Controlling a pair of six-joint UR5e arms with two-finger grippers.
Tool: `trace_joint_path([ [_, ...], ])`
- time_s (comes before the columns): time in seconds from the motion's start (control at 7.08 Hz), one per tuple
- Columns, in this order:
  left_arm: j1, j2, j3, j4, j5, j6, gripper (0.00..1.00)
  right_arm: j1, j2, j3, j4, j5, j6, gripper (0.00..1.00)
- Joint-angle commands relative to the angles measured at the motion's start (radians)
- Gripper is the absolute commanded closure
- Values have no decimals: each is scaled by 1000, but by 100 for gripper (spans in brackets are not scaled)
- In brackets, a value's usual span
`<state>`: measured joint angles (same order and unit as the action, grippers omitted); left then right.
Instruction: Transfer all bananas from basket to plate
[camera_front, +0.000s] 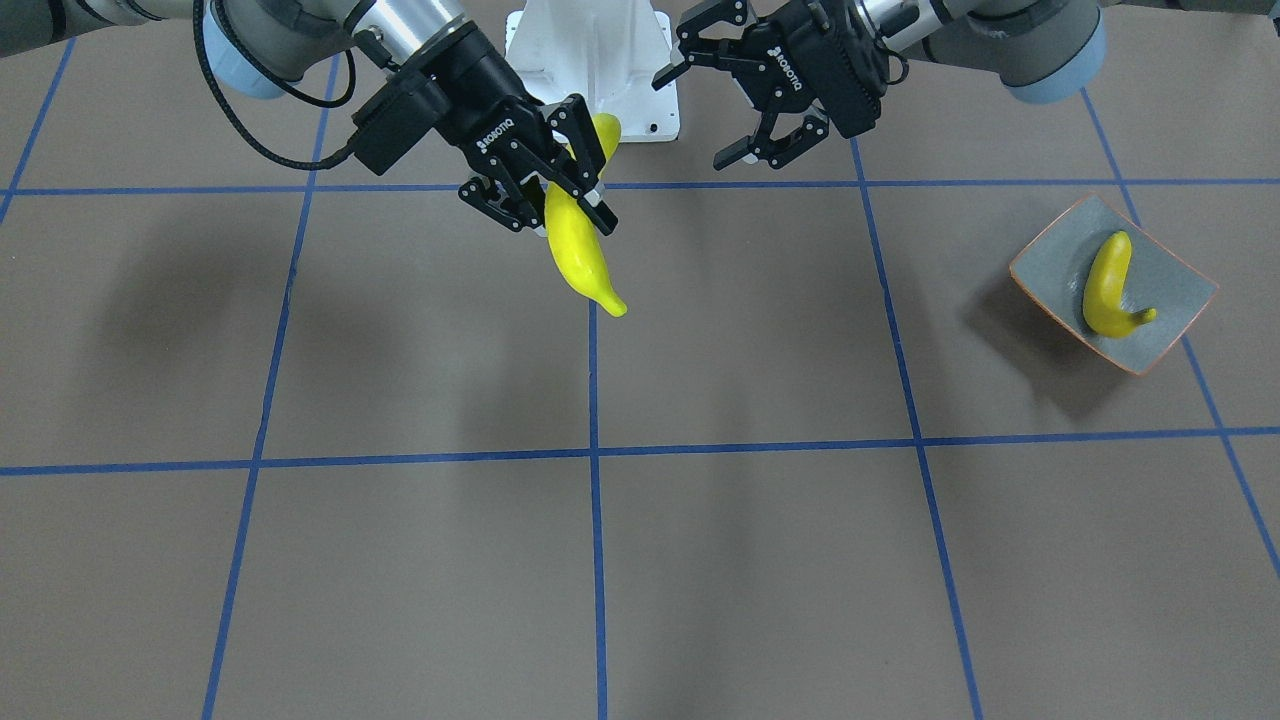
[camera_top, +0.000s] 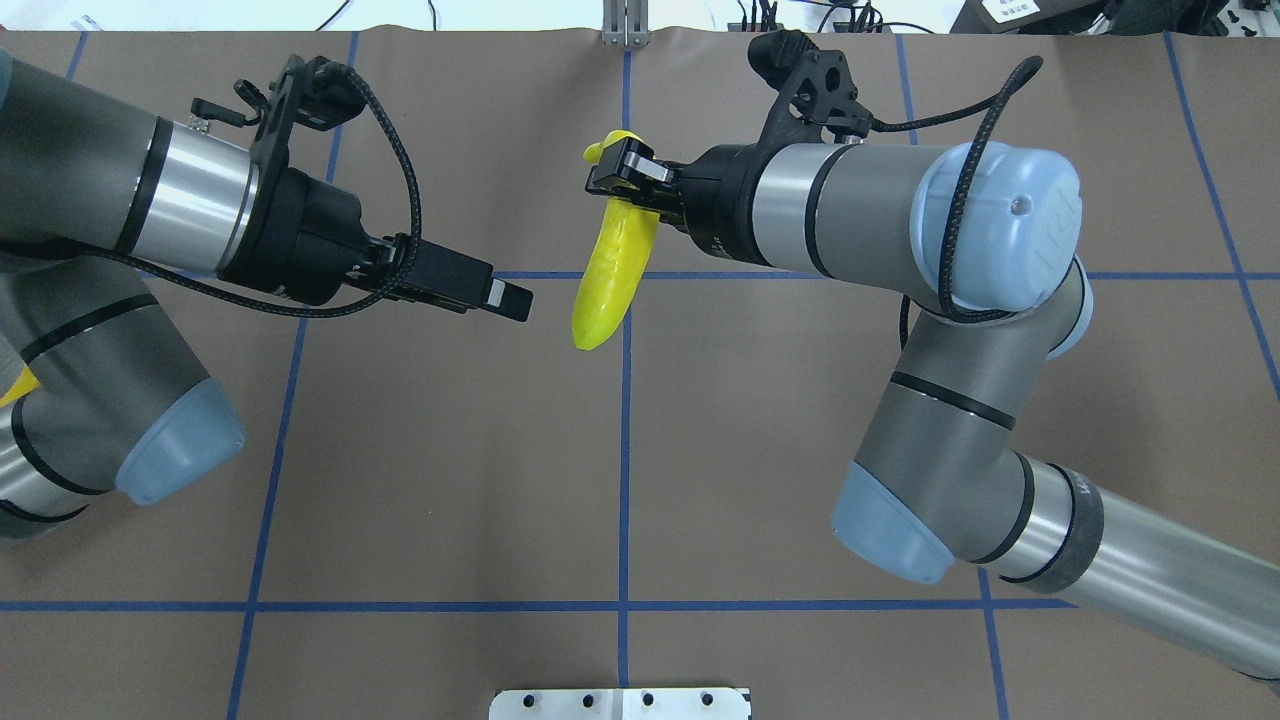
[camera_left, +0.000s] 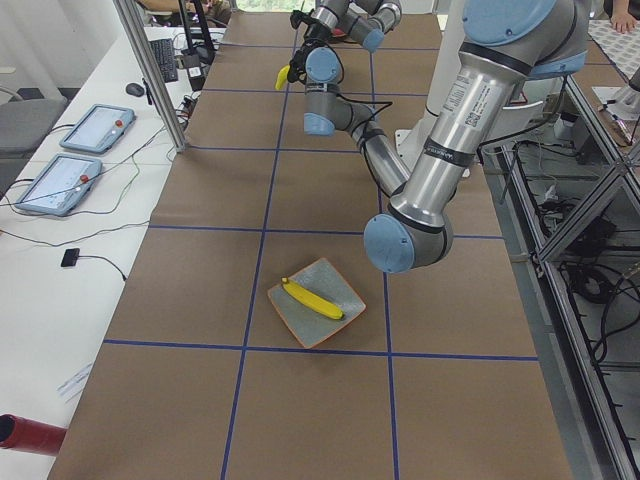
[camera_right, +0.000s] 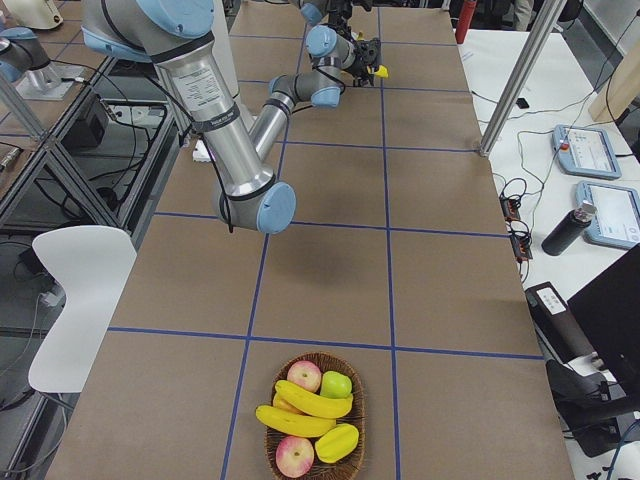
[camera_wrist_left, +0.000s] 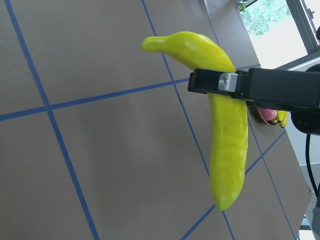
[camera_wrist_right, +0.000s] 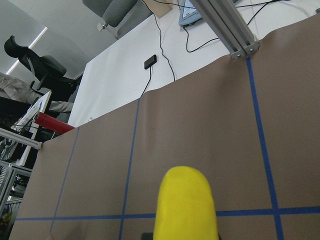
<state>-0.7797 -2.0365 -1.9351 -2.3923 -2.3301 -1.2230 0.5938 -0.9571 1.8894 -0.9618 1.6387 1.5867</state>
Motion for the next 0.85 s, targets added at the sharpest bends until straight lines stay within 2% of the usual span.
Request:
trace_joint_path([
  [0.0,5,-4,-5,-7,0,-1,0,-12,79,10,-188,-11,119,100],
  [0.71,11,-5,-19,-7,0,-1,2,-71,110,23,-190,-54,147,100],
])
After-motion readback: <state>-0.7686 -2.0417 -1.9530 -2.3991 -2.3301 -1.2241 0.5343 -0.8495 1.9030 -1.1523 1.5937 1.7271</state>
